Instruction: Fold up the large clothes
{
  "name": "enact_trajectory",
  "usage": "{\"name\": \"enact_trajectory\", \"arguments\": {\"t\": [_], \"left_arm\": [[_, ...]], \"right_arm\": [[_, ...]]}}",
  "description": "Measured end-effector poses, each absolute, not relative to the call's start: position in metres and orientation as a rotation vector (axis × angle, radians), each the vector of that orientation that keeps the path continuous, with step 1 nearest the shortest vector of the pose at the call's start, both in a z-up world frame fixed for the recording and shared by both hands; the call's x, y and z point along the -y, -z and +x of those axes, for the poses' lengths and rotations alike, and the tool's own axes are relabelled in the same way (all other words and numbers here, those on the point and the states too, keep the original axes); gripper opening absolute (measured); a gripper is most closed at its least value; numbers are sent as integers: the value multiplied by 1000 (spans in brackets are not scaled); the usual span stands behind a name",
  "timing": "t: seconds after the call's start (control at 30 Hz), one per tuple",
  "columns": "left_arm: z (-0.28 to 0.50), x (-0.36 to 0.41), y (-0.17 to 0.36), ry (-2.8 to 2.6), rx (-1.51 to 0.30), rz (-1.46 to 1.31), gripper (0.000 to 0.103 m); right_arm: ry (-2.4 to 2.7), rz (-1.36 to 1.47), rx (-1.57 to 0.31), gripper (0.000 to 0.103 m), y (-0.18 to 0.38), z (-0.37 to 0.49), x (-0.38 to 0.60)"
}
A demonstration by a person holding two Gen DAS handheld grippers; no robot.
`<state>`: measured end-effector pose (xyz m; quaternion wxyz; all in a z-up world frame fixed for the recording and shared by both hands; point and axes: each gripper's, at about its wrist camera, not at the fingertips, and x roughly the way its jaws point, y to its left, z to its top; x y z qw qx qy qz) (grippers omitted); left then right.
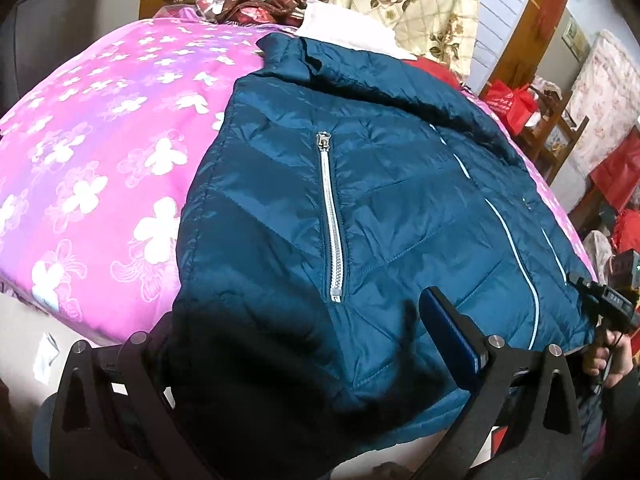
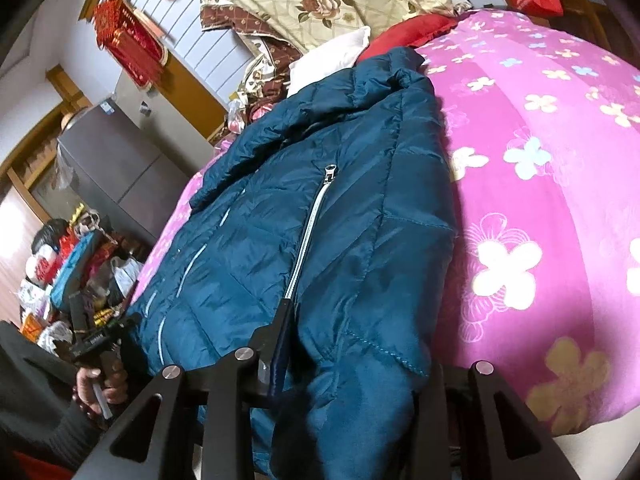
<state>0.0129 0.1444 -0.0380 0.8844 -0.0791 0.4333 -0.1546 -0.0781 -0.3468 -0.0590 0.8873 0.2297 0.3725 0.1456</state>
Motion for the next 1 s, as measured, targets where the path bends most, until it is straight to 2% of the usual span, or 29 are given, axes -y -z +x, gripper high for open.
{"name": "enact_trajectory", "arguments": {"t": [0.03,0.07,0.1,0.13,0.17,0.2,0.23,0.33,0.7,1.0], "left_arm": [[12,-144,37,294,-900,-153,86],[12,-143,37,261,-900,-133,67],[12,-145,37,238,-901,-128,58],[12,-150,37,258,-906,-165,36],[12,-154,37,292,-913,-211,22],[11,-159,36,304,-916,-249,20],[10,-161,34,300,-916,-251,13],[0,-168,19,295,-895,-242,9],[-46,-210,-30,304,-789,-319,7],[-86,-229,-107,354,-608,-348,6]], "right_arm": [[-290,446,-775,31,57,-79,343],[-270,408,-775,29,55,-79,338],[-264,389,-773,26,54,-80,335],[-269,372,-758,19,51,-83,333],[-270,369,-737,15,47,-85,333],[-277,373,-724,12,44,-87,333],[-287,376,-704,10,40,-91,332],[-289,380,-669,9,30,-103,331],[-319,372,-564,8,-7,-150,328],[-339,275,-457,8,-79,-186,323]]}}
